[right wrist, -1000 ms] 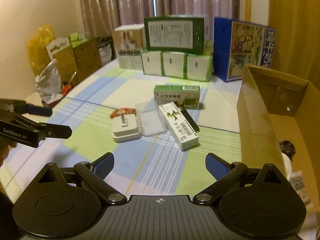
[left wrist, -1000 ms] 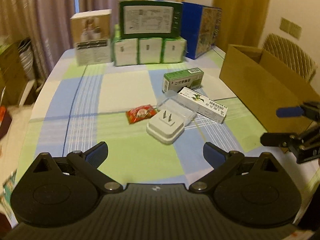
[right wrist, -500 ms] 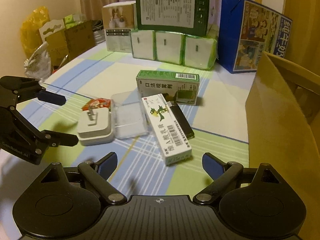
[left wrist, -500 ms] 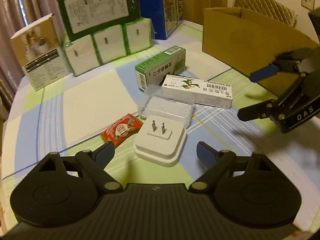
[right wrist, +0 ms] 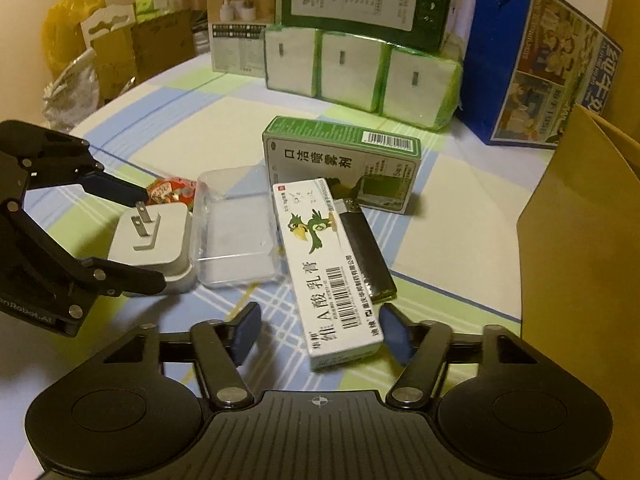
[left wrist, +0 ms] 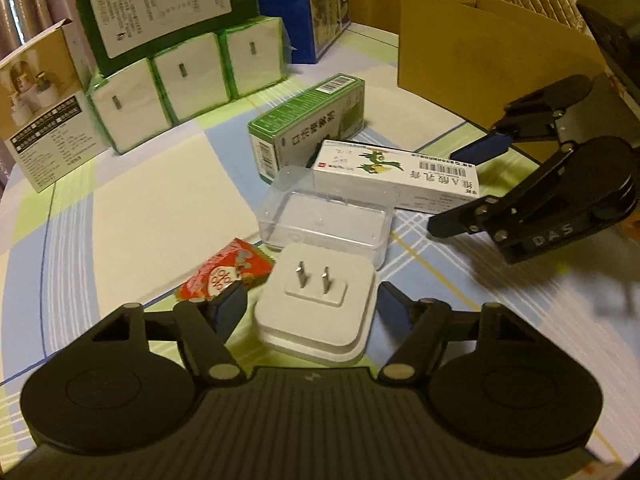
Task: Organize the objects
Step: 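Move both tools toward the white plug adapter and medicine boxes, then grasp the white plug adapter with the left tool while the right tool grasps the parrot medicine box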
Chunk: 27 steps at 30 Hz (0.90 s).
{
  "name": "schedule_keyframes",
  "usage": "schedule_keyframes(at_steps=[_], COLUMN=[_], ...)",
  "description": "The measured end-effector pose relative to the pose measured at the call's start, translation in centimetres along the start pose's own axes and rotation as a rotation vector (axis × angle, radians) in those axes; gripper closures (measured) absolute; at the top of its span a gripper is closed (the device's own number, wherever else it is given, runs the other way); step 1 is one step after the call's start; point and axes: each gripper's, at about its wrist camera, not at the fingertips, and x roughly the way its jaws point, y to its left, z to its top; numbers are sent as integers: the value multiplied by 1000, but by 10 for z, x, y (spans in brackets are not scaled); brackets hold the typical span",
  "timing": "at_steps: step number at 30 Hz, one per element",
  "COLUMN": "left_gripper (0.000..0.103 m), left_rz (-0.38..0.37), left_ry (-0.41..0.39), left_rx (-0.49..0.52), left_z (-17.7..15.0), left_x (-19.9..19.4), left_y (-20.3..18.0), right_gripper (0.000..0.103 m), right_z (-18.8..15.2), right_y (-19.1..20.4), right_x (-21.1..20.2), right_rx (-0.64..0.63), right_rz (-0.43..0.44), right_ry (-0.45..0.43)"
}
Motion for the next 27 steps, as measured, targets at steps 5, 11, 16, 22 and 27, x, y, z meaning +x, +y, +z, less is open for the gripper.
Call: schedule_keyframes(at_steps=[5,11,16,22,27], left_gripper=[43,53,53,53,50], left_rz=[22,58,74,72,96], left_ry=[11,35,56,48,32], left_rx=[-2,-64,-97,-91,-69], left_z=[0,-7,-19,-30,-31], left_x=[-1,-20,-39,-51,-50], left_y=[-8,-26,-52,-79,-84], right_gripper=[67,68,68,67,48], right_z=[-4,-19,-54,-93,-98], right_y=[7,20,34,45,50], right_x=[-4,-28,-64,-98,-99], right_rx=[-5,34,119,182,152], right_rz=[-30,-67,-82,-77,-58], right_ry=[8,42,66,68,46])
